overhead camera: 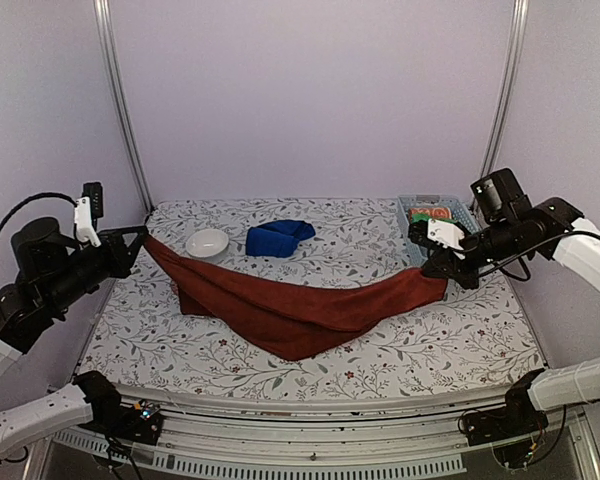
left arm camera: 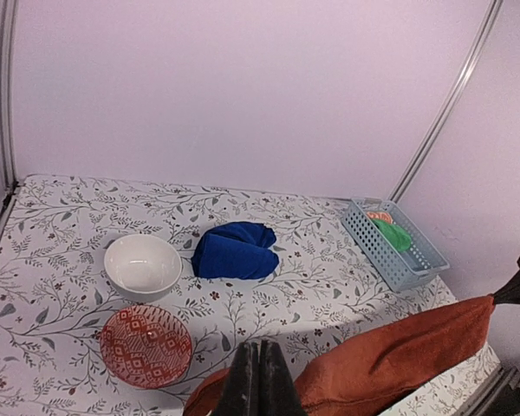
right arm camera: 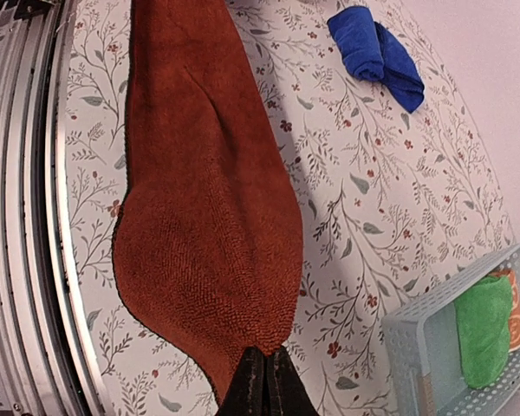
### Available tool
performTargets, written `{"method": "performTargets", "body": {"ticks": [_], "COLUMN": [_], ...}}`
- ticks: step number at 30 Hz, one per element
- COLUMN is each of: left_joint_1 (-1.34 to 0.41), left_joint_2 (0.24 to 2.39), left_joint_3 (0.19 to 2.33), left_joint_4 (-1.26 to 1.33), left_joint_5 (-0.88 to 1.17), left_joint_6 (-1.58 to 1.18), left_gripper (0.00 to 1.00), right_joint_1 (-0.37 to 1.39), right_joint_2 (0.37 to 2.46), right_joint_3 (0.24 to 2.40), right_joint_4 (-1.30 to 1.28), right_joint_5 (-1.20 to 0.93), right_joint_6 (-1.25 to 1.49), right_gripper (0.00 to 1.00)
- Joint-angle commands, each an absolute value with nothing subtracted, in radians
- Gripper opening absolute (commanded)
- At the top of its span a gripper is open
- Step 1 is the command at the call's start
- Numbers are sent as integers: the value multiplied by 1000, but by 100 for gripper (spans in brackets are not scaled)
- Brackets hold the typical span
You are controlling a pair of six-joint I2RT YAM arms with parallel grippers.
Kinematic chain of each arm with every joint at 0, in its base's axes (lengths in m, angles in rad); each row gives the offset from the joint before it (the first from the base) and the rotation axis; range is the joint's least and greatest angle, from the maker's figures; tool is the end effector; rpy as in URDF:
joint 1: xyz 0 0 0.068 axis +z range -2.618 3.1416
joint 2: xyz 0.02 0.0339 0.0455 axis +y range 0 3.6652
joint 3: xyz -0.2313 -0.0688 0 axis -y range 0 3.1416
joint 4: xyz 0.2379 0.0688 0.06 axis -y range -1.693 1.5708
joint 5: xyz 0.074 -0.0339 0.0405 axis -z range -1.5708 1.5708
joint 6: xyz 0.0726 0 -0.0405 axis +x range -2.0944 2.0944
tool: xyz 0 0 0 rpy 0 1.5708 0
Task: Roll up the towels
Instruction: Adjust the towel at the center of the board.
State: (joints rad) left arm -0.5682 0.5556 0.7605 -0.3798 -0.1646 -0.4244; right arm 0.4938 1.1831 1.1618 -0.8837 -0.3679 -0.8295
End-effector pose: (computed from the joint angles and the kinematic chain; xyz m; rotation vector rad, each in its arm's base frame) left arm 0.1645 -0.0909 0.3173 0.0050 1.7793 -0.5802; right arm 0.2159 0.1459 0.2711 -1.6043 1.8076 0.3031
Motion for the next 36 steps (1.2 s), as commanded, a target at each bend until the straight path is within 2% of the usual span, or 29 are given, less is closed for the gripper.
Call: {"method": "performTargets", "body": {"ticks": [1,5,8,10,12,16,19,22,25,29,36], "left_joint_1": [-561,-578,-580,-581,-575,-555,-536,-526,-522,-523,-523], "left_joint_2": [551,483,424,462,605,1039,1329,1488,1548,1534,1484], "left_joint_3": [716,730,775,794,805,851,956,1033,1076,1041,953], "left_joint_4": [-477,-487,-487,-480,-493,-399,-345,-297,-283,-251,-211], "left_joint_5": [-58,85,31,-42,-109,-36,-54,-99,-70,-8,25], "left_joint_6": [-462,-484,-468,-462,-481,-441,-409,-384,-375,-377,-396], "left_gripper": [0,0,0,0,0,0,0,0,0,0,0], "right_joint_1": [464,413,376,375,365,241,168,161,161,162,211], "right_joint_2": [1108,1063,1046,1074,1146,1448,1693,1805,1765,1592,1359], "right_joint_3": [1046,1064,1079,1076,1059,1099,1235,1352,1340,1162,905], "right_joint_4": [-984,-1143,-1208,-1202,-1165,-1080,-954,-869,-877,-912,-901], "right_joint_5": [-346,-462,-547,-568,-574,-613,-543,-458,-500,-574,-449], "right_joint_6": [-826,-866,-934,-955,-948,-947,-827,-690,-665,-794,-932], "right_gripper": [2,2,2,2,3,4,12,26,29,29,22]}}
